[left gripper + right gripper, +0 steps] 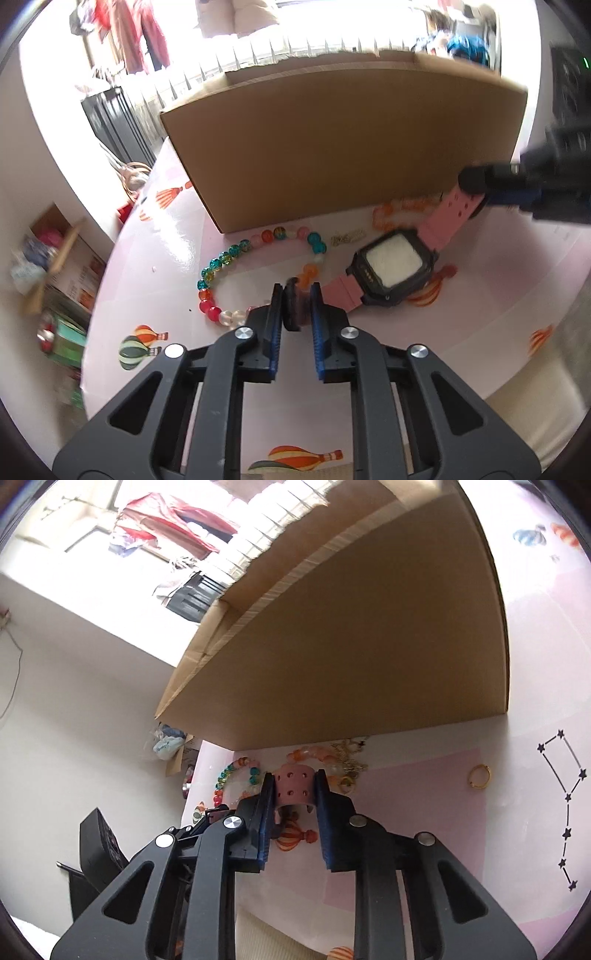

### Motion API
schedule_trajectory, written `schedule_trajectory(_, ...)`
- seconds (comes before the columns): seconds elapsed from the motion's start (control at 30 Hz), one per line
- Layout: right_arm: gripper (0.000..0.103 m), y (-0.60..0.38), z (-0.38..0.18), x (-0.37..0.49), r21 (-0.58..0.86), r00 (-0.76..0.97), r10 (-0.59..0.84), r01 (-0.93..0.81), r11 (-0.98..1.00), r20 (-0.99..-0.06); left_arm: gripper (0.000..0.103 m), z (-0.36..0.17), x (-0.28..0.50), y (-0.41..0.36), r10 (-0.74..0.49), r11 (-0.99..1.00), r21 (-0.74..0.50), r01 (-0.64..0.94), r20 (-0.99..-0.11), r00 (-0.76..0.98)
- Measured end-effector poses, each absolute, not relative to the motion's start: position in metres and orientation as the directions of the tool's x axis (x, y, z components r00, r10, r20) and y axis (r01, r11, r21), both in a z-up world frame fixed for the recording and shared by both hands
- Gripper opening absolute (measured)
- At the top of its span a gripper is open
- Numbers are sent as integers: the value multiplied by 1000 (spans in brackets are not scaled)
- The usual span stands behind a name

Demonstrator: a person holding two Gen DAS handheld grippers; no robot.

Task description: Organize jewelry

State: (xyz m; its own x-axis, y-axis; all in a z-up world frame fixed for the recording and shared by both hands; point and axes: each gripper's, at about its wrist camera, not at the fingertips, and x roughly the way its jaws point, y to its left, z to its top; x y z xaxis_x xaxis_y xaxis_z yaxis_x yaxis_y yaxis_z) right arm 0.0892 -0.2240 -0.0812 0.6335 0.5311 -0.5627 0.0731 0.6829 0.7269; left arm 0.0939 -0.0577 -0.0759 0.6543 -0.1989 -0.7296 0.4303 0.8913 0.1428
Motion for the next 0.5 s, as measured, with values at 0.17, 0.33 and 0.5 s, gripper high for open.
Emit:
schedule_trajectory(0.17, 19, -222, -56, 80, 695, 638, 530, 11, 719, -558, 10, -53, 86, -48, -275, 892, 63, 448, -710, 648)
schedule_trajectory(0.33, 19, -220, -18, 72, 670, 654, 536, -61, 740, -533, 10, -12, 83, -32, -368, 883, -37, 468, -672, 643)
schedule_trajectory(0.5, 19, -238, 28, 72, 671, 682, 562, -139, 728, -468, 10, 39, 102, -20, -458, 862, -124, 491, -606, 650)
